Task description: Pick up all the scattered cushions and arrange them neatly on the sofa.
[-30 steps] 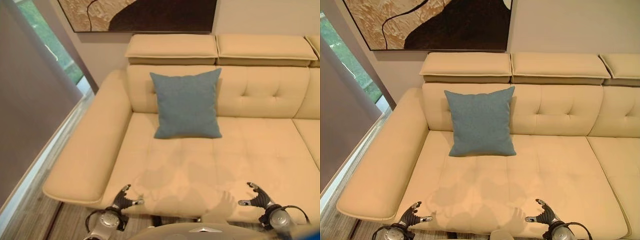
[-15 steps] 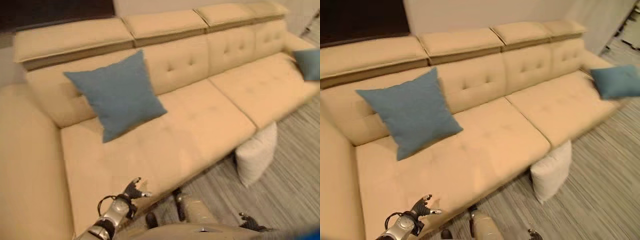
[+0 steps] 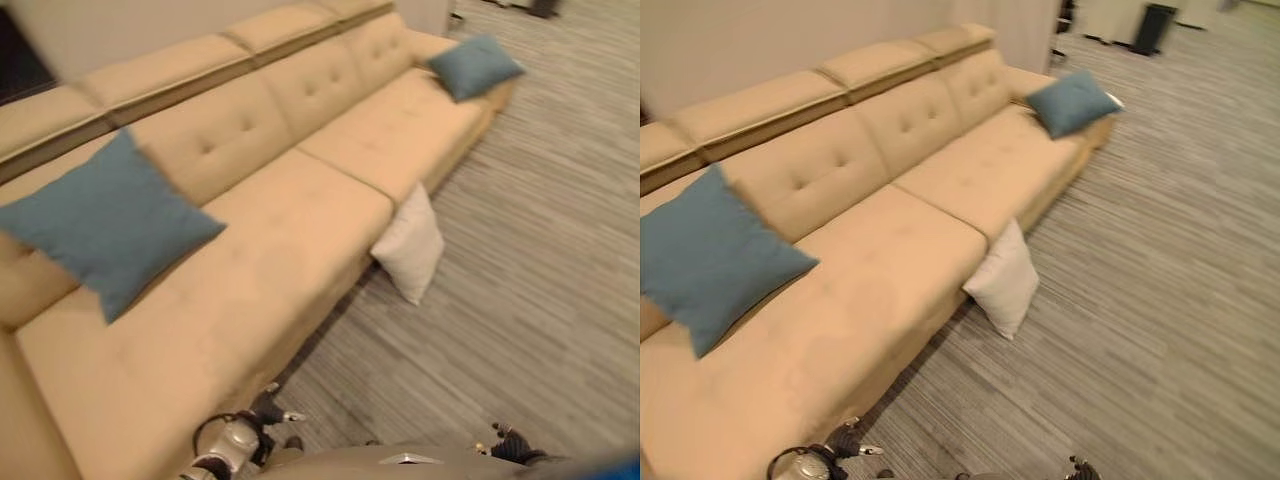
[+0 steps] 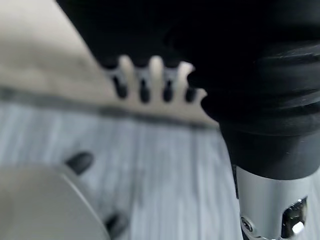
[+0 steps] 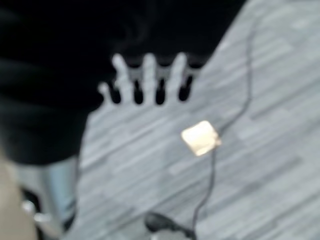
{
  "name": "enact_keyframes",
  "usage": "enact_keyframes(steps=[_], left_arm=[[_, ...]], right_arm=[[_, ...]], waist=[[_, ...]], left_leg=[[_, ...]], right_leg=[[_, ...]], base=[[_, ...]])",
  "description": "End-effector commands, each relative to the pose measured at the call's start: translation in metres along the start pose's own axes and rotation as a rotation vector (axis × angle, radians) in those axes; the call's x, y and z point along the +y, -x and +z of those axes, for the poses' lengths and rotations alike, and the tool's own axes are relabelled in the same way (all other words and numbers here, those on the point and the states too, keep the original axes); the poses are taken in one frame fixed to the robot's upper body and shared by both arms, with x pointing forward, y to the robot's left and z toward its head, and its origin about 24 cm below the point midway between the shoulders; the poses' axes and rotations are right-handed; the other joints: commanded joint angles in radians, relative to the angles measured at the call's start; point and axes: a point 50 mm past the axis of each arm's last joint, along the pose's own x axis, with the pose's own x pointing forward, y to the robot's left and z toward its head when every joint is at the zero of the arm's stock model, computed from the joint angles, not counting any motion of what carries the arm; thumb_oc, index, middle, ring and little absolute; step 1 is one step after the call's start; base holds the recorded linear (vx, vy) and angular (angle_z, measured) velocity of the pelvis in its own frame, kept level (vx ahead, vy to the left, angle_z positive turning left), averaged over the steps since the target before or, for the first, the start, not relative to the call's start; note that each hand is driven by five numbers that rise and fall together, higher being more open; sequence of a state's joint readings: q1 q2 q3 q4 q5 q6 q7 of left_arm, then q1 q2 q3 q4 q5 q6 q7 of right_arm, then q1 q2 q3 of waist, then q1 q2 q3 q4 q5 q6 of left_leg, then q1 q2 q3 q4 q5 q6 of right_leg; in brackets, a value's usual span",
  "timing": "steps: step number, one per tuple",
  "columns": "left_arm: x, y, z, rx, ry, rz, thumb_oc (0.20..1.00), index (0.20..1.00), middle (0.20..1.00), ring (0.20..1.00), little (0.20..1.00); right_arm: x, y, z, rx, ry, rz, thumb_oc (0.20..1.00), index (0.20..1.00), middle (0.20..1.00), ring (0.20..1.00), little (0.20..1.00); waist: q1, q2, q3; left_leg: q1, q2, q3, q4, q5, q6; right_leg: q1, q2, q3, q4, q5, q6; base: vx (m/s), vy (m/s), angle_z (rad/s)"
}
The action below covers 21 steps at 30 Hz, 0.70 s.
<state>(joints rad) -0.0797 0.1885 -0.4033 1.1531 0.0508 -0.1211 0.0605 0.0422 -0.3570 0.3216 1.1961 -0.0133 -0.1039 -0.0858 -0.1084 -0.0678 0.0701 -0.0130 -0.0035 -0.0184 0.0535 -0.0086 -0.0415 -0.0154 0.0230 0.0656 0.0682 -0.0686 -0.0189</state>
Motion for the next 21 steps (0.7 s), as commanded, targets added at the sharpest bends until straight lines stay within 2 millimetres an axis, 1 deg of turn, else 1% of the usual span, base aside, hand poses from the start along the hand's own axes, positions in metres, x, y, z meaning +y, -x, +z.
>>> enact_keyframes(steps=[1,3,4,7,8,9,10,11,12,13,15,16,18,19,21], left_arm=[[0.012,-0.002,0.008,-0.038,-0.004,0.025,1.0,1.0,1.0,1.0,1.0],[0.012,-0.003,0.014,-0.06,-0.019,0.026,1.0,1.0,1.0,1.0,1.0],[0.013,-0.003,0.017,-0.069,-0.017,0.028,1.0,1.0,1.0,1.0,1.0],[0.015,-0.004,0.021,-0.082,-0.016,0.034,1.0,1.0,1.0,1.0,1.0],[0.018,-0.005,0.025,-0.094,-0.012,0.047,1.0,1.0,1.0,1.0,1.0],[0.02,-0.005,0.028,-0.103,-0.005,0.053,1.0,1.0,1.0,1.0,1.0],[0.02,-0.005,0.028,-0.103,-0.005,0.053,1.0,1.0,1.0,1.0,1.0],[0.022,-0.005,0.029,-0.107,0.004,0.057,1.0,1.0,1.0,1.0,1.0],[0.023,-0.005,0.028,-0.102,0.005,0.057,1.0,1.0,1.0,1.0,1.0],[0.023,-0.004,0.027,-0.103,0.012,0.058,1.0,1.0,1.0,1.0,1.0],[0.023,-0.004,0.028,-0.105,0.01,0.054,1.0,1.0,1.0,1.0,1.0],[0.021,-0.004,0.026,-0.101,0.008,0.046,1.0,1.0,1.0,1.0,1.0],[0.018,-0.005,0.029,-0.103,0.013,0.038,1.0,1.0,1.0,1.0,1.0],[0.017,-0.006,0.032,-0.111,0.016,0.036,1.0,1.0,1.0,1.0,1.0],[0.016,-0.006,0.035,-0.124,0.03,0.038,1.0,1.0,1.0,1.0,1.0]], right_arm=[[0.0,-0.003,0.012,-0.029,-0.043,-0.016,1.0,1.0,1.0,1.0,1.0],[0.001,-0.004,0.018,-0.042,-0.049,-0.017,1.0,1.0,1.0,1.0,1.0],[0.002,-0.004,0.019,-0.048,-0.051,-0.013,1.0,1.0,1.0,1.0,1.0],[0.002,-0.004,0.022,-0.053,-0.051,-0.014,1.0,1.0,1.0,1.0,1.0],[0.004,-0.005,0.026,-0.062,-0.05,-0.01,1.0,1.0,1.0,1.0,1.0],[0.004,-0.005,0.026,-0.06,-0.051,-0.01,1.0,1.0,1.0,1.0,1.0],[0.004,-0.005,0.026,-0.06,-0.051,-0.01,1.0,1.0,1.0,1.0,1.0],[0.005,-0.005,0.025,-0.061,-0.053,-0.007,1.0,1.0,1.0,1.0,1.0],[0.007,-0.005,0.024,-0.058,-0.055,-0.003,1.0,1.0,1.0,1.0,1.0],[0.008,-0.004,0.023,-0.057,-0.055,0.002,1.0,1.0,1.0,1.0,1.0],[0.007,-0.004,0.024,-0.062,-0.062,-0.002,1.0,1.0,1.0,1.0,1.0],[0.009,-0.003,0.02,-0.054,-0.079,0.0,1.0,1.0,1.0,1.0,1.0],[0.006,-0.002,0.015,-0.043,-0.106,-0.013,1.0,1.0,1.0,1.0,1.0],[0.005,-0.002,0.012,-0.04,-0.11,-0.018,1.0,1.0,1.0,1.0,1.0],[0.005,-0.001,0.009,-0.034,-0.119,-0.022,1.0,1.0,1.0,1.0,1.0]], waist=[[0.046,-0.004,0.031],[0.044,-0.001,0.042],[0.044,0.0,0.048],[0.049,0.002,0.058],[0.056,0.004,0.08],[0.063,0.007,0.087],[0.062,0.007,0.087],[0.069,0.015,0.088],[0.073,0.016,0.083],[0.073,0.017,0.084],[0.073,0.015,0.083],[0.071,0.009,0.073],[0.064,0.0,0.075],[0.058,-0.005,0.08],[0.054,-0.01,0.089]], left_leg=[[-0.023,0.006,0.088,0.036,-0.078,0.036],[-0.017,0.005,0.123,0.01,-0.075,0.052],[-0.016,0.005,0.14,-0.001,-0.074,0.056],[-0.018,0.006,0.164,-0.007,-0.072,0.062],[-0.022,0.01,0.182,-0.002,-0.072,0.066],[-0.025,0.014,0.19,0.004,-0.072,0.067],[-0.026,0.014,0.189,0.005,-0.073,0.067],[-0.029,0.023,0.2,0.008,-0.069,0.067],[-0.031,0.024,0.203,0.012,-0.067,0.066],[-0.028,0.025,0.206,0.014,-0.066,0.063],[-0.028,0.023,0.202,0.018,-0.063,0.058],[-0.031,0.024,0.203,0.038,-0.066,0.049],[-0.06,0.046,0.212,0.12,-0.076,0.025],[-0.085,0.064,0.224,0.179,-0.081,0.01],[-0.118,0.091,0.249,0.261,-0.058,-0.01]], right_leg=[[-0.033,-0.041,0.049,0.02,0.022,0.128],[-0.071,-0.039,0.081,0.035,0.037,0.146],[-0.088,-0.041,0.088,0.043,0.043,0.153],[-0.111,-0.044,0.085,0.061,0.048,0.162],[-0.142,-0.049,0.05,0.104,0.051,0.164],[-0.149,-0.063,0.003,0.122,0.047,0.164],[-0.149,-0.064,0.002,0.124,0.046,0.164],[-0.144,-0.091,-0.104,0.166,0.022,0.159],[-0.131,-0.091,-0.132,0.175,0.007,0.153],[-0.133,-0.095,-0.153,0.192,0.006,0.153],[-0.123,-0.09,-0.152,0.177,-0.002,0.148],[-0.094,-0.081,-0.135,0.137,-0.013,0.131],[-0.063,-0.078,-0.146,0.094,-0.016,0.114],[-0.046,-0.079,-0.156,0.078,-0.021,0.105],[-0.018,-0.076,-0.174,0.06,-0.029,0.089]], base=[[-0.01,0.086,-0.49],[-0.06,0.121,-1.08],[-0.09,0.102,-1.29],[-0.06,0.032,-0.82],[-0.11,0.006,-0.57],[-0.09,-0.005,-0.39],[-0.06,-0.054,-0.47],[-0.03,-0.064,-0.61],[-0.03,-0.094,-0.47],[0.01,-0.107,-0.16],[0.03,-0.117,-0.03],[0.06,-0.172,0.05],[0.05,-0.211,0.1],[0.04,-0.17,0.18],[0.08,-0.155,0.48]])
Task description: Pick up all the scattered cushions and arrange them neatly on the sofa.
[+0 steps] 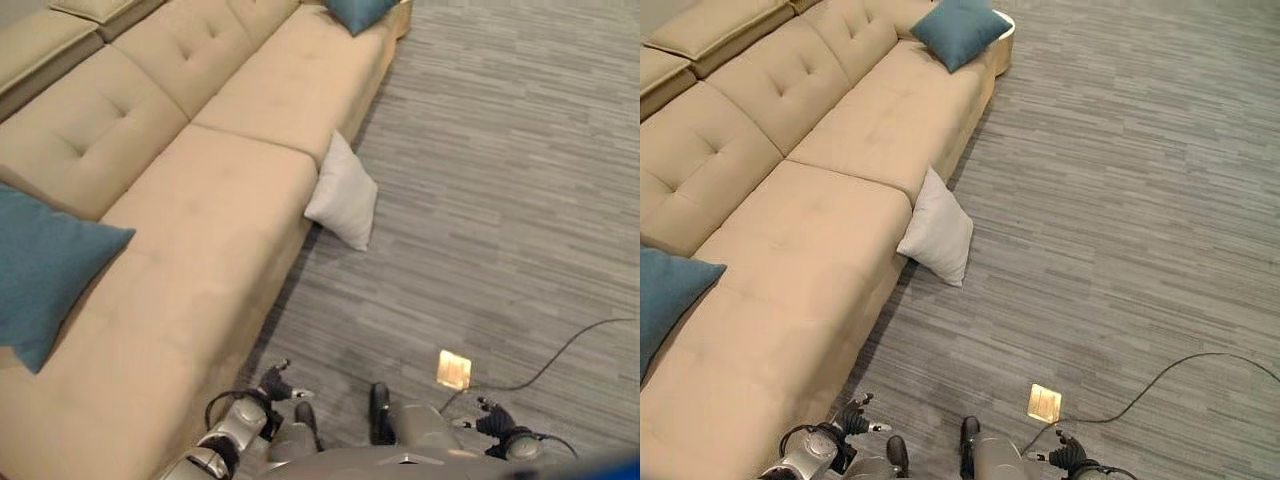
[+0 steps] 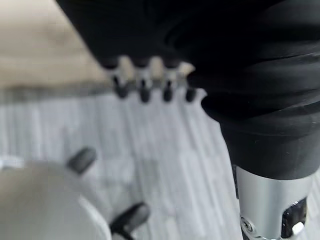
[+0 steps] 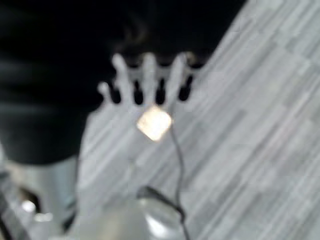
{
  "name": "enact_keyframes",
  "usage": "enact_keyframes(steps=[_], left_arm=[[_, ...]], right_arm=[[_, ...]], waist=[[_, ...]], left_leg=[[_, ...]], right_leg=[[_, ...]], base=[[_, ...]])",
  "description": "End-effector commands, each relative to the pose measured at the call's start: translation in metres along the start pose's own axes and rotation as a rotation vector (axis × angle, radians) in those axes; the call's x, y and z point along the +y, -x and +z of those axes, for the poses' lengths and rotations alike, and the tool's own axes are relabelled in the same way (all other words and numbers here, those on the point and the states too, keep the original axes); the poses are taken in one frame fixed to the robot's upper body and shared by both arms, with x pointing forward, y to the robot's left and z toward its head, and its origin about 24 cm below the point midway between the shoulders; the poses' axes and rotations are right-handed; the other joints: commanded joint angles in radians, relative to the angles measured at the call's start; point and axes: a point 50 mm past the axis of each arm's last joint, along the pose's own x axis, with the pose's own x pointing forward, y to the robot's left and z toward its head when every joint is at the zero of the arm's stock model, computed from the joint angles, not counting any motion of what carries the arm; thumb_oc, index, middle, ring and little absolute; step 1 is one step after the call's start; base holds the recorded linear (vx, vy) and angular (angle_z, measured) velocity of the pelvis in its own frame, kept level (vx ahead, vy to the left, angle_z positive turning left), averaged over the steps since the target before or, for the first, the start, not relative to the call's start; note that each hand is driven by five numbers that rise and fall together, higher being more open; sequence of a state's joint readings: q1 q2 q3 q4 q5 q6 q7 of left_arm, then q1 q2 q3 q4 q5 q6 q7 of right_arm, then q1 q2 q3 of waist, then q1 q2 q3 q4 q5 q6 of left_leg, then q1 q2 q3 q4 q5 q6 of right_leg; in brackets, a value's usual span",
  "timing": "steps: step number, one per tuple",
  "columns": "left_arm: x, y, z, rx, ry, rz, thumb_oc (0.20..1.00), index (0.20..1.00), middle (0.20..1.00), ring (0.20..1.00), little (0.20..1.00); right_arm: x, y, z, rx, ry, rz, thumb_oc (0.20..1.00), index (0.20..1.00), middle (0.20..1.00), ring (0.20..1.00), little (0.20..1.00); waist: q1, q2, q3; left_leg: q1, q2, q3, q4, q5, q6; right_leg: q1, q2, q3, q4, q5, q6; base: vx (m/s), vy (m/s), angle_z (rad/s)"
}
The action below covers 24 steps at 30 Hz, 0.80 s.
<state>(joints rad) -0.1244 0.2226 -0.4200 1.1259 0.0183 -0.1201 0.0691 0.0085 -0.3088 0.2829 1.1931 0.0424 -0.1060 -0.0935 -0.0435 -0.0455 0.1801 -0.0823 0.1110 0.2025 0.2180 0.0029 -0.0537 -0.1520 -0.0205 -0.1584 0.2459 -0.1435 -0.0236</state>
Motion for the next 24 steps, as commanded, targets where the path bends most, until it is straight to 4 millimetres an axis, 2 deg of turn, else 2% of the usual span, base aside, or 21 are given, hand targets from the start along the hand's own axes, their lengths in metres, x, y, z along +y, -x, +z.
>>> enact_keyframes(steps=[1,3,4,6,7,8,9,11,12,13,14,15,16,18,19,20,21,22,23,24], left_arm=[[-0.003,-0.003,0.021,-0.083,0.044,-0.005,1.0,1.0,1.0,1.0,1.0],[-0.004,-0.003,0.021,-0.082,0.038,-0.006,1.0,1.0,1.0,1.0,1.0],[-0.003,-0.004,0.02,-0.076,0.023,-0.006,1.0,1.0,1.0,1.0,1.0],[-0.001,-0.004,0.019,-0.065,-0.024,0.001,1.0,1.0,1.0,1.0,1.0],[0.0,-0.005,0.019,-0.066,-0.024,0.001,1.0,1.0,1.0,1.0,1.0],[0.002,-0.005,0.019,-0.062,-0.015,0.013,1.0,1.0,1.0,1.0,1.0],[0.003,-0.004,0.016,-0.054,0.008,0.021,1.0,1.0,1.0,1.0,1.0],[0.001,-0.002,0.01,-0.04,0.023,0.022,1.0,1.0,1.0,1.0,1.0],[0.002,-0.001,0.006,-0.032,0.044,0.029,1.0,1.0,1.0,1.0,1.0],[0.002,-0.001,0.006,-0.032,0.044,0.029,1.0,1.0,1.0,1.0,1.0],[0.003,0.001,0.002,-0.024,0.067,0.04,1.0,1.0,1.0,1.0,1.0],[0.003,0.0,0.002,-0.024,0.067,0.04,1.0,1.0,1.0,1.0,1.0],[0.008,0.001,0.002,-0.03,0.088,0.055,1.0,1.0,1.0,1.0,1.0],[0.016,0.001,0.005,-0.047,0.099,0.086,1.0,1.0,1.0,1.0,1.0],[0.019,0.0,0.008,-0.059,0.109,0.095,1.0,1.0,1.0,1.0,1.0],[0.02,0.0,0.011,-0.069,0.12,0.102,1.0,1.0,1.0,1.0,1.0],[0.021,-0.001,0.013,-0.079,0.128,0.106,1.0,1.0,1.0,1.0,1.0],[0.02,-0.001,0.014,-0.078,0.126,0.103,1.0,1.0,1.0,1.0,1.0],[0.02,-0.002,0.017,-0.084,0.117,0.101,1.0,1.0,1.0,1.0,1.0],[0.02,-0.003,0.018,-0.082,0.117,0.104,1.0,1.0,1.0,1.0,1.0]], right_arm=[[-0.007,0.004,-0.013,0.019,-0.003,-0.026,1.0,1.0,1.0,1.0,1.0],[-0.007,0.004,-0.014,0.019,0.001,-0.025,1.0,1.0,1.0,1.0,1.0],[-0.008,0.004,-0.013,0.02,0.005,-0.026,1.0,1.0,1.0,1.0,1.0],[-0.011,0.003,-0.01,0.012,0.018,-0.037,1.0,1.0,1.0,1.0,1.0],[-0.011,0.003,-0.01,0.011,0.018,-0.037,1.0,1.0,1.0,1.0,1.0],[-0.013,0.002,-0.005,-0.001,0.022,-0.044,1.0,1.0,1.0,1.0,1.0],[-0.012,0.001,-0.004,-0.01,0.025,-0.039,1.0,1.0,1.0,1.0,1.0],[-0.01,0.002,-0.003,-0.016,0.03,-0.035,1.0,1.0,1.0,1.0,1.0],[-0.009,0.001,0.0,-0.028,0.049,-0.026,1.0,1.0,1.0,1.0,1.0],[-0.009,0.001,0.0,-0.028,0.049,-0.027,1.0,1.0,1.0,1.0,1.0],[-0.01,0.0,0.009,-0.061,0.069,-0.021,1.0,1.0,1.0,1.0,1.0],[-0.01,0.0,0.009,-0.061,0.069,-0.022,1.0,1.0,1.0,1.0,1.0],[-0.012,-0.002,0.022,-0.11,0.088,-0.023,1.0,1.0,1.0,1.0,1.0],[-0.01,-0.003,0.039,-0.169,0.093,-0.015,1.0,1.0,1.0,1.0,1.0],[-0.01,-0.003,0.045,-0.197,0.102,-0.013,1.0,1.0,1.0,1.0,1.0],[-0.01,-0.003,0.05,-0.212,0.111,-0.013,1.0,1.0,1.0,1.0,1.0],[-0.012,-0.003,0.056,-0.238,0.126,-0.018,1.0,1.0,1.0,1.0,1.0],[-0.012,-0.003,0.06,-0.25,0.137,-0.019,1.0,1.0,1.0,1.0,1.0],[-0.014,-0.002,0.069,-0.282,0.156,-0.024,1.0,1.0,1.0,1.0,1.0],[-0.014,-0.002,0.074,-0.297,0.174,-0.022,1.0,1.0,1.0,1.0,1.0]], waist=[[-0.013,-0.031,-0.016],[-0.015,-0.032,-0.019],[-0.014,-0.03,-0.022],[-0.014,-0.023,-0.025],[-0.015,-0.024,-0.025],[-0.01,-0.02,-0.023],[-0.011,-0.012,-0.029],[-0.011,-0.01,-0.046],[-0.001,-0.017,-0.057],[0.001,-0.015,-0.059],[0.011,-0.023,-0.064],[0.013,-0.022,-0.066],[0.017,-0.029,-0.056],[0.019,-0.022,-0.047],[0.015,-0.016,-0.046],[0.01,-0.007,-0.043],[0.002,-0.001,-0.038],[-0.002,-0.004,-0.037],[-0.025,-0.011,-0.028],[-0.036,-0.018,-0.019]], left_leg=[[-0.076,0.001,0.047,0.115,-0.047,-0.001],[-0.079,0.008,0.065,0.084,-0.047,0.005],[-0.096,0.012,0.084,0.044,-0.029,0.008],[-0.122,0.024,0.101,-0.05,0.032,-0.01],[-0.121,0.023,0.101,-0.052,0.034,-0.01],[-0.133,0.029,0.106,-0.098,0.06,-0.019],[-0.111,0.023,0.101,-0.134,0.048,-0.013],[-0.117,0.011,0.096,-0.116,0.045,-0.009],[-0.108,-0.016,0.097,-0.102,0.021,0.008],[-0.112,-0.014,0.098,-0.103,0.023,0.008],[-0.087,-0.05,0.097,-0.095,-0.014,0.038],[-0.09,-0.048,0.099,-0.096,-0.013,0.038],[-0.06,-0.078,0.107,-0.09,-0.049,0.071],[-0.015,-0.094,0.113,-0.093,-0.079,0.093],[0.006,-0.098,0.104,-0.102,-0.087,0.095],[0.03,-0.099,0.091,-0.117,-0.094,0.093],[0.061,-0.102,0.081,-0.135,-0.109,0.087],[0.079,-0.108,0.08,-0.144,-0.119,0.084],[0.11,-0.122,0.058,-0.15,-0.137,0.072],[0.125,-0.123,0.044,-0.139,-0.155,0.063]], right_leg=[[0.147,-0.031,0.032,-0.14,0.036,0.084],[0.154,-0.031,0.026,-0.146,0.029,0.082],[0.166,-0.027,0.024,-0.158,0.023,0.083],[0.19,-0.021,0.016,-0.17,0.006,0.088],[0.19,-0.022,0.016,-0.17,0.005,0.088],[0.208,-0.017,0.021,-0.171,-0.007,0.091],[0.22,-0.017,0.029,-0.165,-0.022,0.099],[0.239,-0.03,0.04,-0.157,-0.032,0.108],[0.249,-0.056,0.058,-0.134,-0.032,0.124],[0.245,-0.054,0.06,-0.135,-0.029,0.123],[0.23,-0.087,0.078,-0.05,-0.004,0.148],[0.225,-0.086,0.081,-0.049,-0.002,0.148],[0.186,-0.117,0.096,0.07,0.064,0.175],[0.101,-0.139,0.09,0.186,0.121,0.182],[0.07,-0.133,0.087,0.196,0.118,0.173],[0.031,-0.12,0.077,0.187,0.105,0.162],[-0.001,-0.13,0.03,0.109,0.086,0.158],[-0.028,-0.143,0.008,0.049,0.102,0.16],[-0.07,-0.153,0.018,-0.114,0.151,0.18],[-0.082,-0.163,0.047,-0.212,0.186,0.203]], base=[[0.17,-0.116,0.55],[0.16,-0.047,0.45],[0.22,0.005,0.29],[0.24,0.016,0.14],[0.26,0.03,0.13],[0.3,0.067,0.05],[0.55,0.141,-0.07],[0.41,0.145,-0.14],[0.21,0.097,-0.4],[0.41,0.202,-0.5],[0.2,0.105,-0.58],[0.39,0.217,-0.44],[0.23,0.136,-0.53],[0.32,0.149,-0.54],[0.32,0.087,-0.12],[0.32,0.0,0.1],[0.33,-0.055,0.37],[0.42,-0.163,0.36],[0.4,-0.212,0.34],[0.4,-0.225,0.28]])
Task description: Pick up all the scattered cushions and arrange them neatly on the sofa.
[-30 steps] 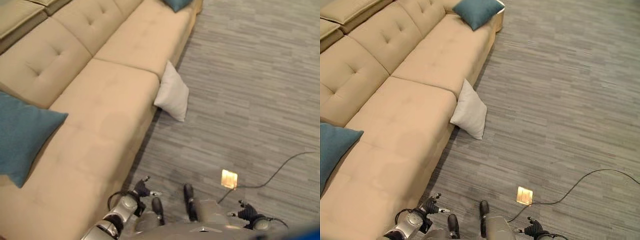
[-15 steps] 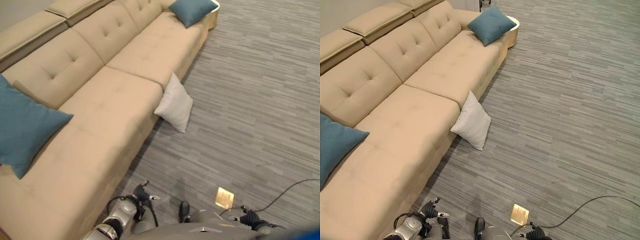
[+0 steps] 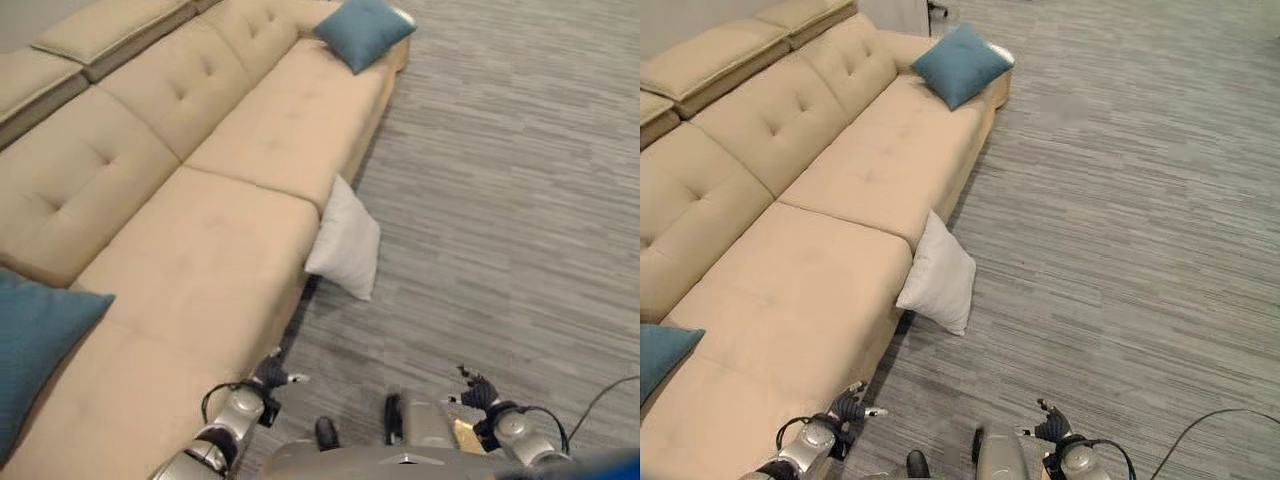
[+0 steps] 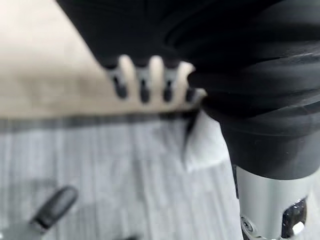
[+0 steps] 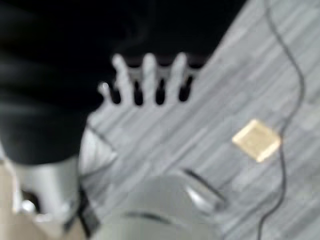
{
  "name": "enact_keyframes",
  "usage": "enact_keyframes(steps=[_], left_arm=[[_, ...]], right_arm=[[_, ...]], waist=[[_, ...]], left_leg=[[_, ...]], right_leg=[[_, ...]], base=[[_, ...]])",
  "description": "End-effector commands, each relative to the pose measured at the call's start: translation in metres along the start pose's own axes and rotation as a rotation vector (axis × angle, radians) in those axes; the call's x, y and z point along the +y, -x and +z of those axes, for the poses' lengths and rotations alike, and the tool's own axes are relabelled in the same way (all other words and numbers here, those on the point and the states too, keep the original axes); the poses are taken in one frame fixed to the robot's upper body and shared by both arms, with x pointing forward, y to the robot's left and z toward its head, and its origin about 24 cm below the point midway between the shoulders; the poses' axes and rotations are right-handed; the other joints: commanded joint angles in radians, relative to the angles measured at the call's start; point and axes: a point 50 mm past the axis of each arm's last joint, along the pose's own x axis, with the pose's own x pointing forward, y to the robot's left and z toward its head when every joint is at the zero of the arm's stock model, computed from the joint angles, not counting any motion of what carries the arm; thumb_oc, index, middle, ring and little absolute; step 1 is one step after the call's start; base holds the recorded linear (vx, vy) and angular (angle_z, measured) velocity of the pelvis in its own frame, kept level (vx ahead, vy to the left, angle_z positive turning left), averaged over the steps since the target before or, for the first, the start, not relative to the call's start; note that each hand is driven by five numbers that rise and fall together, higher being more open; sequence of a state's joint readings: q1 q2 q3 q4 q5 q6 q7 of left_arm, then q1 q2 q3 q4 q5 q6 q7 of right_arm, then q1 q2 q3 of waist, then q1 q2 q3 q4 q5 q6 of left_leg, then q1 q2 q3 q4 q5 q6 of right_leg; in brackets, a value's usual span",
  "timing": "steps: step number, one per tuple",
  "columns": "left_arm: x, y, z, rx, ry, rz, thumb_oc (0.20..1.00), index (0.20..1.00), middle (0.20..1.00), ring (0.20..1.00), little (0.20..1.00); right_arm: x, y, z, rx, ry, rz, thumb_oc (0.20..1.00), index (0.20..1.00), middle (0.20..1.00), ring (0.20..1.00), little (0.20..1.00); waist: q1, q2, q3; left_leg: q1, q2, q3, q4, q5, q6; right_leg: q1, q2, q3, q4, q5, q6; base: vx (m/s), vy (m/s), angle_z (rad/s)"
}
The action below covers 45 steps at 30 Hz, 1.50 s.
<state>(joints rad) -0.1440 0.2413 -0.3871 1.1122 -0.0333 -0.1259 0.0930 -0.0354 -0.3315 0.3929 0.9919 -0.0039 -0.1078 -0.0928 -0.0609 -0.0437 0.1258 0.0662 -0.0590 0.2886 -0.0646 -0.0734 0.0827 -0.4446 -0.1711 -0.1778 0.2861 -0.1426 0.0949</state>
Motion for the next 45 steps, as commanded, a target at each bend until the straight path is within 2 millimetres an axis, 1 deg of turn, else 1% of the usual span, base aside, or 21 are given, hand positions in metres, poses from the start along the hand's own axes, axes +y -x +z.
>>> enact_keyframes(steps=[1,5,9,10,11,13,16,17,19,21,22,23,26,28,29,33,36,40,41,43,45], left_arm=[[0.003,-0.002,0.012,-0.056,0.052,0.035,1.0,1.0,1.0,1.0,1.0],[0.0,-0.001,0.008,-0.054,0.035,0.021,1.0,1.0,1.0,1.0,1.0],[-0.004,0.001,-0.001,-0.026,0.03,0.009,1.0,1.0,1.0,1.0,1.0],[-0.008,0.002,-0.002,-0.021,0.012,-0.007,1.0,1.0,1.0,1.0,1.0],[-0.009,0.001,0.0,-0.029,0.001,-0.016,1.0,1.0,1.0,1.0,1.0],[-0.011,0.0,0.005,-0.038,-0.004,-0.029,1.0,1.0,1.0,1.0,1.0],[-0.016,-0.001,0.01,-0.049,-0.027,-0.057,1.0,1.0,1.0,1.0,1.0],[-0.014,-0.002,0.013,-0.057,-0.032,-0.051,1.0,1.0,1.0,1.0,1.0],[-0.015,-0.002,0.015,-0.068,-0.016,-0.048,1.0,1.0,1.0,1.0,1.0],[-0.012,-0.002,0.014,-0.065,-0.021,-0.042,1.0,1.0,1.0,1.0,1.0],[-0.003,-0.001,0.012,-0.06,0.004,-0.008,1.0,1.0,1.0,1.0,1.0],[-0.001,-0.001,0.01,-0.055,0.006,-0.001,1.0,1.0,1.0,1.0,1.0],[0.01,-0.002,0.011,-0.06,0.01,0.029,1.0,1.0,1.0,1.0,1.0],[0.014,-0.001,0.009,-0.062,0.011,0.039,1.0,1.0,1.0,1.0,1.0],[0.017,0.0,0.008,-0.057,0.006,0.049,1.0,1.0,1.0,1.0,1.0],[0.019,-0.001,0.01,-0.067,0.002,0.057,1.0,1.0,1.0,1.0,1.0],[0.021,0.0,0.007,-0.058,0.005,0.064,1.0,1.0,1.0,1.0,1.0],[0.024,0.002,0.0,-0.043,0.014,0.069,1.0,1.0,1.0,1.0,1.0],[0.023,0.004,-0.006,-0.025,0.032,0.072,1.0,1.0,1.0,1.0,1.0],[0.022,0.004,-0.006,-0.026,0.037,0.072,1.0,1.0,1.0,1.0,1.0],[0.019,0.003,-0.003,-0.035,0.026,0.057,1.0,1.0,1.0,1.0,1.0]], right_arm=[[-0.022,-0.003,0.012,-0.052,0.056,-0.059,1.0,1.0,1.0,1.0,1.0],[-0.022,-0.002,0.011,-0.063,0.094,-0.043,1.0,1.0,1.0,1.0,1.0],[-0.022,0.002,-0.001,-0.033,0.118,-0.026,1.0,1.0,1.0,1.0,1.0],[-0.025,0.005,-0.007,-0.026,0.098,-0.037,1.0,1.0,1.0,1.0,1.0],[-0.026,0.007,-0.01,-0.021,0.088,-0.045,1.0,1.0,1.0,1.0,1.0],[-0.026,0.01,-0.02,0.012,0.063,-0.047,1.0,1.0,1.0,1.0,1.0],[-0.021,0.012,-0.03,0.054,0.025,-0.041,1.0,1.0,1.0,1.0,1.0],[-0.022,0.012,-0.03,0.057,0.017,-0.05,1.0,1.0,1.0,1.0,1.0],[-0.019,0.01,-0.025,0.037,0.016,-0.04,1.0,1.0,1.0,1.0,1.0],[-0.016,0.01,-0.024,0.036,0.011,-0.037,1.0,1.0,1.0,1.0,1.0],[-0.01,0.006,-0.014,0.008,0.02,-0.02,1.0,1.0,1.0,1.0,1.0],[-0.008,0.005,-0.011,0.001,0.02,-0.013,1.0,1.0,1.0,1.0,1.0],[-0.004,0.003,0.001,-0.04,0.018,0.001,1.0,1.0,1.0,1.0,1.0],[-0.004,0.003,0.002,-0.047,0.019,0.006,1.0,1.0,1.0,1.0,1.0],[-0.003,0.001,0.004,-0.049,0.022,0.011,1.0,1.0,1.0,1.0,1.0],[-0.003,0.001,0.006,-0.055,0.035,0.006,1.0,1.0,1.0,1.0,1.0],[-0.002,0.0,0.009,-0.065,0.049,0.012,1.0,1.0,1.0,1.0,1.0],[-0.002,0.0,0.015,-0.099,0.074,0.023,1.0,1.0,1.0,1.0,1.0],[-0.001,0.001,0.015,-0.105,0.082,0.031,1.0,1.0,1.0,1.0,1.0],[-0.003,0.002,0.013,-0.1,0.081,0.024,1.0,1.0,1.0,1.0,1.0],[-0.006,0.003,0.012,-0.104,0.075,0.013,1.0,1.0,1.0,1.0,1.0]], waist=[[-0.023,-0.018,0.04],[-0.045,-0.036,0.035],[-0.06,-0.035,0.007],[-0.069,-0.04,0.002],[-0.074,-0.048,0.001],[-0.075,-0.069,-0.001],[-0.075,-0.078,-0.008],[-0.083,-0.083,-0.005],[-0.08,-0.072,-0.009],[-0.079,-0.074,-0.016],[-0.053,-0.079,-0.01],[-0.048,-0.08,-0.008],[-0.036,-0.089,0.014],[-0.029,-0.089,0.006],[-0.019,-0.088,0.001],[-0.012,-0.097,0.0],[0.002,-0.107,-0.005],[0.025,-0.125,-0.019],[0.037,-0.125,-0.022],[0.039,-0.123,-0.021],[0.027,-0.123,-0.019]], left_leg=[[-0.015,0.051,-0.051,0.152,-0.088,-0.077],[0.032,0.044,-0.12,0.18,-0.13,-0.09],[0.057,0.085,-0.169,0.204,-0.124,-0.121],[0.01,0.133,-0.165,0.313,-0.076,-0.145],[-0.033,0.16,-0.15,0.398,-0.041,-0.148],[-0.078,0.207,-0.055,0.477,-0.019,-0.134],[-0.106,0.171,0.05,0.323,-0.06,-0.107],[-0.126,0.177,0.084,0.327,-0.046,-0.113],[-0.106,0.125,0.027,0.238,-0.057,-0.098],[-0.1,0.115,0.022,0.21,-0.05,-0.095],[-0.088,0.093,-0.002,0.174,-0.048,-0.074],[-0.08,0.09,-0.006,0.163,-0.046,-0.069],[-0.071,0.083,-0.048,0.168,-0.048,-0.057],[-0.071,0.081,-0.087,0.17,-0.054,-0.055],[-0.07,0.094,-0.105,0.165,-0.052,-0.062],[-0.072,0.095,-0.164,0.174,-0.051,-0.078],[-0.075,0.116,-0.189,0.178,-0.042,-0.099],[-0.089,0.142,-0.212,0.198,-0.031,-0.125],[-0.093,0.176,-0.226,0.195,-0.007,-0.148],[-0.106,0.195,-0.233,0.194,0.014,-0.161],[-0.147,0.258,-0.182,0.193,0.067,-0.177]], right_leg=[[0.204,-0.01,0.08,-0.276,0.197,0.093],[0.196,0.021,0.236,-0.228,0.205,0.095],[0.221,0.084,0.297,-0.149,0.179,0.067],[0.257,0.091,0.271,-0.146,0.158,0.038],[0.28,0.093,0.257,-0.154,0.146,0.021],[0.353,0.109,0.218,-0.174,0.103,-0.02],[0.384,0.105,0.158,-0.196,0.088,-0.014],[0.387,0.103,0.146,-0.193,0.08,-0.011],[0.365,0.108,0.133,-0.157,0.079,0.007],[0.358,0.1,0.124,-0.152,0.084,0.014],[0.333,0.087,0.12,-0.092,0.085,0.037],[0.325,0.083,0.124,-0.066,0.09,0.041],[0.298,0.085,0.184,0.016,0.095,0.073],[0.306,0.079,0.262,-0.008,0.106,0.071],[0.302,0.052,0.276,-0.041,0.142,0.074],[0.312,0.023,0.319,-0.134,0.172,0.089],[0.326,-0.001,0.283,-0.165,0.183,0.09],[0.376,0.003,0.253,-0.195,0.139,0.085],[0.395,0.031,0.245,-0.198,0.106,0.067],[0.407,0.042,0.224,-0.205,0.093,0.057],[0.437,0.063,0.158,-0.227,0.061,0.036]], base=[[0.29,-0.174,0.42],[0.26,-0.237,0.81],[0.19,-0.367,0.84],[0.14,-0.474,0.06],[0.12,-0.461,0.58],[0.12,-0.306,1.26],[0.08,-0.1,0.8],[0.04,0.066,0.63],[0.07,0.131,0.3],[0.06,0.11,0.46],[0.06,0.138,0.46],[0.06,0.166,0.03],[0.0,0.029,-0.08],[0.04,-0.097,0.83],[0.04,-0.193,0.79],[0.01,-0.166,0.41],[-0.02,-0.216,0.48],[-0.06,-0.289,0.18],[-0.04,-0.212,0.29],[-0.07,-0.285,0.38],[-0.11,-0.273,0.62]])
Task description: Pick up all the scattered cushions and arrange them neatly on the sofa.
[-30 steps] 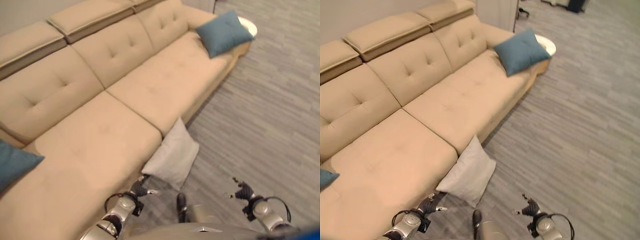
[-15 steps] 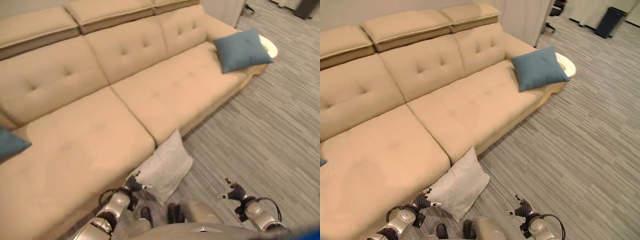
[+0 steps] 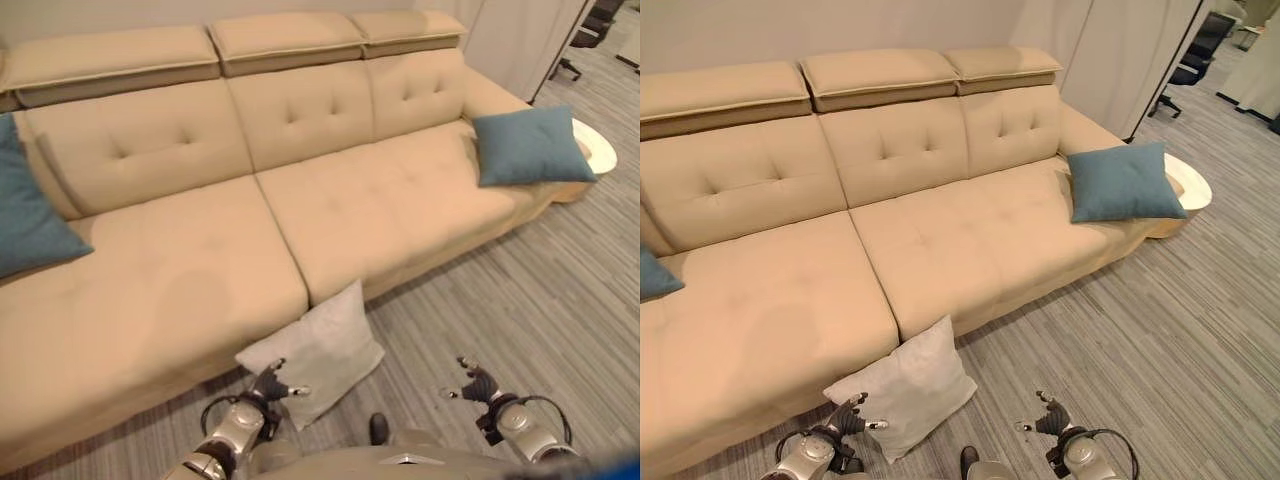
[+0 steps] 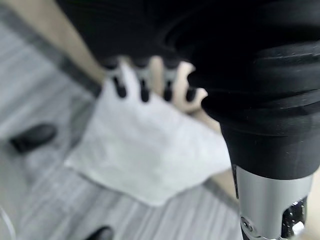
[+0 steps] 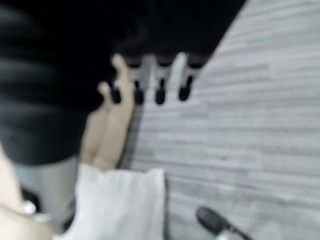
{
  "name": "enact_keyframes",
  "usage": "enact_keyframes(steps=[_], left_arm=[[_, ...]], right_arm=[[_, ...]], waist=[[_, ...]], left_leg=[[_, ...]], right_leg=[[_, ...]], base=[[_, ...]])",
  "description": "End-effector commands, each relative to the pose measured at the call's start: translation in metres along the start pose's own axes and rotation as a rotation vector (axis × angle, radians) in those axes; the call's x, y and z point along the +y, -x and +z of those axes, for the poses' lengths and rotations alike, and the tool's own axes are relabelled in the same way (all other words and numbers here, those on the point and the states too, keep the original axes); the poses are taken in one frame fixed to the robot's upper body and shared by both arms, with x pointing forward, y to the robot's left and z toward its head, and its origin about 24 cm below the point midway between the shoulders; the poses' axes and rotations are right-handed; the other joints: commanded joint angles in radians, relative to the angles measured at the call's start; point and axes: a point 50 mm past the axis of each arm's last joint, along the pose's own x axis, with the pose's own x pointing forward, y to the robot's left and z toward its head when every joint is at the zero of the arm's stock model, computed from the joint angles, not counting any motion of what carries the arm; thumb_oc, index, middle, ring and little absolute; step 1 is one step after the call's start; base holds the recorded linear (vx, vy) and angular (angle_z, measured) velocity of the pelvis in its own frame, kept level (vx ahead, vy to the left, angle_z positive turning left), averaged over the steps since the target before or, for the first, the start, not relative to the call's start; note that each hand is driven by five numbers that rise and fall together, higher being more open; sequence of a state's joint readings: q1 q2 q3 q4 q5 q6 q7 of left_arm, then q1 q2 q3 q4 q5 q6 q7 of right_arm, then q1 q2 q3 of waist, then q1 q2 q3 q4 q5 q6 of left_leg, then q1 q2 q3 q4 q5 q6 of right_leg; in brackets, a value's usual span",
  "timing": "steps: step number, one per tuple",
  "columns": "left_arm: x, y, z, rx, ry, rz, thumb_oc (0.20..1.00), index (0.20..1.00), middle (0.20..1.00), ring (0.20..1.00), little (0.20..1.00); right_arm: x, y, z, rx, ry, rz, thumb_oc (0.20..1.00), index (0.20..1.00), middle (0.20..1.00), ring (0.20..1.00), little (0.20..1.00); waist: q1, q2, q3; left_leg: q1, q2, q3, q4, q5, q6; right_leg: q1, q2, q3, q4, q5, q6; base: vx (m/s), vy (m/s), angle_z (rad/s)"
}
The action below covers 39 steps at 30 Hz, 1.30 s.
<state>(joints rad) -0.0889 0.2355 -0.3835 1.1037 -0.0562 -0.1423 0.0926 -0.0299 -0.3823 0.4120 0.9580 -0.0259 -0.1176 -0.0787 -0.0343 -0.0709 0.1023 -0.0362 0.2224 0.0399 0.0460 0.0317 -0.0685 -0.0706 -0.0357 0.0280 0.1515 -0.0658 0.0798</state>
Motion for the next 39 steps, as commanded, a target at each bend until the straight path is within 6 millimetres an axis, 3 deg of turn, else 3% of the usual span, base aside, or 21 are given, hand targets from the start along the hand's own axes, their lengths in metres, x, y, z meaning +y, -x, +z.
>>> enact_keyframes(steps=[1,2,3,4,6,7,9,10,13,14,16,17,22,24,27,30,35,38,39], left_arm=[[0.027,-0.003,0.015,-0.065,-0.013,0.07,1.0,1.0,1.0,1.0,1.0],[0.026,-0.004,0.019,-0.078,-0.018,0.063,1.0,1.0,1.0,1.0,1.0],[0.024,-0.004,0.021,-0.08,-0.018,0.058,1.0,1.0,1.0,1.0,1.0],[0.025,-0.004,0.021,-0.081,-0.017,0.059,1.0,1.0,1.0,1.0,1.0],[0.02,-0.003,0.016,-0.063,-0.021,0.035,1.0,1.0,1.0,1.0,1.0],[0.019,-0.003,0.011,-0.044,-0.018,0.035,1.0,1.0,1.0,1.0,1.0],[0.019,-0.003,0.01,-0.041,-0.014,0.039,1.0,1.0,1.0,1.0,1.0],[0.019,-0.003,0.011,-0.038,-0.019,0.042,1.0,1.0,1.0,1.0,1.0],[0.022,-0.004,0.014,-0.047,-0.012,0.055,1.0,1.0,1.0,1.0,1.0],[0.024,-0.004,0.016,-0.056,-0.009,0.062,1.0,1.0,1.0,1.0,1.0],[0.028,-0.004,0.018,-0.063,-0.011,0.071,1.0,1.0,1.0,1.0,1.0],[0.031,-0.004,0.017,-0.063,-0.019,0.076,1.0,1.0,1.0,1.0,1.0],[0.035,-0.004,0.017,-0.064,-0.027,0.087,1.0,1.0,1.0,1.0,1.0],[0.037,-0.005,0.021,-0.073,-0.029,0.101,1.0,1.0,1.0,1.0,1.0],[0.039,-0.005,0.021,-0.076,-0.024,0.112,1.0,1.0,1.0,1.0,1.0],[0.04,-0.002,0.01,-0.046,-0.019,0.117,1.0,1.0,1.0,1.0,1.0],[0.038,0.004,-0.009,0.006,-0.001,0.119,1.0,1.0,1.0,1.0,1.0],[0.037,0.004,-0.01,0.011,-0.017,0.11,1.0,1.0,1.0,1.0,1.0],[0.037,0.004,-0.01,0.011,-0.017,0.11,1.0,1.0,1.0,1.0,1.0]], right_arm=[[0.007,0.001,0.012,-0.081,0.01,0.015,1.0,1.0,1.0,1.0,1.0],[0.005,0.001,0.009,-0.07,-0.004,0.007,1.0,1.0,1.0,1.0,1.0],[0.005,0.002,0.008,-0.065,-0.005,0.008,1.0,1.0,1.0,1.0,1.0],[0.005,0.002,0.008,-0.067,-0.004,0.008,1.0,1.0,1.0,1.0,1.0],[0.003,0.003,0.0,-0.035,-0.019,-0.002,1.0,1.0,1.0,1.0,1.0],[0.005,0.003,0.0,-0.031,-0.021,0.001,1.0,1.0,1.0,1.0,1.0],[0.006,0.003,0.002,-0.036,-0.026,0.002,1.0,1.0,1.0,1.0,1.0],[0.006,0.002,0.006,-0.05,-0.032,0.0,1.0,1.0,1.0,1.0,1.0],[0.01,0.0,0.012,-0.068,-0.033,0.015,1.0,1.0,1.0,1.0,1.0],[0.011,-0.001,0.016,-0.081,-0.036,0.019,1.0,1.0,1.0,1.0,1.0],[0.013,-0.001,0.021,-0.094,-0.038,0.025,1.0,1.0,1.0,1.0,1.0],[0.013,-0.002,0.028,-0.125,-0.046,0.028,1.0,1.0,1.0,1.0,1.0],[0.012,-0.001,0.039,-0.179,-0.033,0.029,1.0,1.0,1.0,1.0,1.0],[0.005,-0.001,0.052,-0.237,-0.007,0.016,1.0,1.0,1.0,1.0,1.0],[-0.001,-0.001,0.062,-0.273,0.034,0.005,1.0,1.0,1.0,1.0,1.0],[-0.004,-0.001,0.066,-0.299,0.059,0.007,1.0,1.0,1.0,1.0,1.0],[-0.007,0.005,0.067,-0.335,0.088,0.017,1.0,1.0,1.0,1.0,1.0],[-0.007,0.008,0.056,-0.317,0.061,0.008,1.0,1.0,1.0,1.0,1.0],[-0.007,0.008,0.056,-0.317,0.061,0.008,1.0,1.0,1.0,1.0,1.0]], waist=[[-0.002,-0.096,0.004],[-0.026,-0.093,0.006],[-0.041,-0.091,0.007],[-0.039,-0.091,0.01],[-0.059,-0.083,0.013],[-0.069,-0.071,0.005],[-0.068,-0.071,-0.001],[-0.057,-0.077,-0.001],[-0.054,-0.075,0.005],[-0.055,-0.071,0.009],[-0.061,-0.069,0.015],[-0.064,-0.058,0.019],[-0.071,-0.042,0.02],[-0.083,-0.049,0.032],[-0.085,-0.05,0.043],[-0.069,-0.063,0.02],[-0.057,-0.054,-0.017],[-0.069,-0.053,-0.018],[-0.07,-0.053,-0.018]], left_leg=[[-0.046,-0.023,0.065,0.083,-0.039,-0.026],[-0.061,0.02,0.217,0.096,-0.017,-0.014],[-0.06,0.039,0.311,0.117,-0.034,-0.014],[-0.068,0.044,0.323,0.122,-0.021,-0.006],[-0.095,0.04,0.467,0.205,-0.082,0.003],[-0.069,0.039,0.508,0.154,-0.085,0.002],[-0.063,0.014,0.485,0.135,-0.089,0.006],[-0.072,-0.036,0.397,0.132,-0.11,0.011],[-0.043,-0.091,0.37,0.113,-0.145,0.046],[-0.039,-0.106,0.375,0.098,-0.125,0.064],[-0.032,-0.122,0.359,0.091,-0.127,0.074],[-0.01,-0.14,0.338,0.079,-0.136,0.084],[0.031,-0.154,0.313,0.058,-0.156,0.082],[0.051,-0.164,0.275,0.079,-0.173,0.07],[0.055,-0.15,0.244,0.112,-0.187,0.058],[0.067,-0.133,0.227,0.129,-0.193,0.045],[0.093,-0.053,0.199,0.085,-0.13,-0.013],[0.056,0.029,0.218,0.09,-0.04,-0.056],[0.055,0.029,0.217,0.09,-0.04,-0.056]], right_leg=[[0.064,-0.072,-0.05,-0.093,-0.016,0.051],[0.083,-0.069,-0.106,-0.102,-0.031,0.04],[0.099,-0.071,-0.138,-0.101,-0.048,0.039],[0.09,-0.069,-0.14,-0.101,-0.037,0.034],[0.122,-0.071,-0.197,-0.111,-0.057,0.028],[0.123,-0.07,-0.215,-0.106,-0.058,0.036],[0.124,-0.076,-0.217,-0.104,-0.056,0.041],[0.115,-0.1,-0.219,-0.067,-0.049,0.055],[0.071,-0.144,-0.215,0.055,-0.024,0.091],[0.035,-0.154,-0.207,0.106,0.009,0.092],[0.01,-0.15,-0.167,0.156,0.025,0.097],[-0.01,-0.137,-0.114,0.195,0.015,0.1],[-0.049,-0.147,-0.101,0.113,0.013,0.078],[-0.098,-0.165,-0.057,-0.038,0.068,0.095],[-0.111,-0.18,-0.039,-0.078,0.084,0.11],[-0.068,-0.191,-0.06,-0.087,0.082,0.107],[0.002,-0.134,-0.08,-0.069,0.041,0.081],[0.046,-0.092,-0.128,-0.088,0.002,0.051],[0.047,-0.092,-0.129,-0.088,0.002,0.051]], base=[[-0.07,-0.142,1.03],[-0.02,-0.098,1.24],[-0.07,-0.108,1.33],[0.0,-0.018,1.51],[0.03,0.053,1.31],[0.1,0.111,0.79],[0.13,0.112,0.73],[0.16,0.142,0.36],[0.15,0.196,-0.01],[0.07,0.156,-0.01],[0.09,0.107,-0.02],[0.16,0.08,0.08],[0.16,-0.016,0.08],[0.17,-0.163,0.24],[0.07,-0.182,0.44],[0.08,-0.282,0.41],[0.04,-0.294,0.15],[-0.07,-0.259,0.5],[-0.07,-0.232,0.78]])
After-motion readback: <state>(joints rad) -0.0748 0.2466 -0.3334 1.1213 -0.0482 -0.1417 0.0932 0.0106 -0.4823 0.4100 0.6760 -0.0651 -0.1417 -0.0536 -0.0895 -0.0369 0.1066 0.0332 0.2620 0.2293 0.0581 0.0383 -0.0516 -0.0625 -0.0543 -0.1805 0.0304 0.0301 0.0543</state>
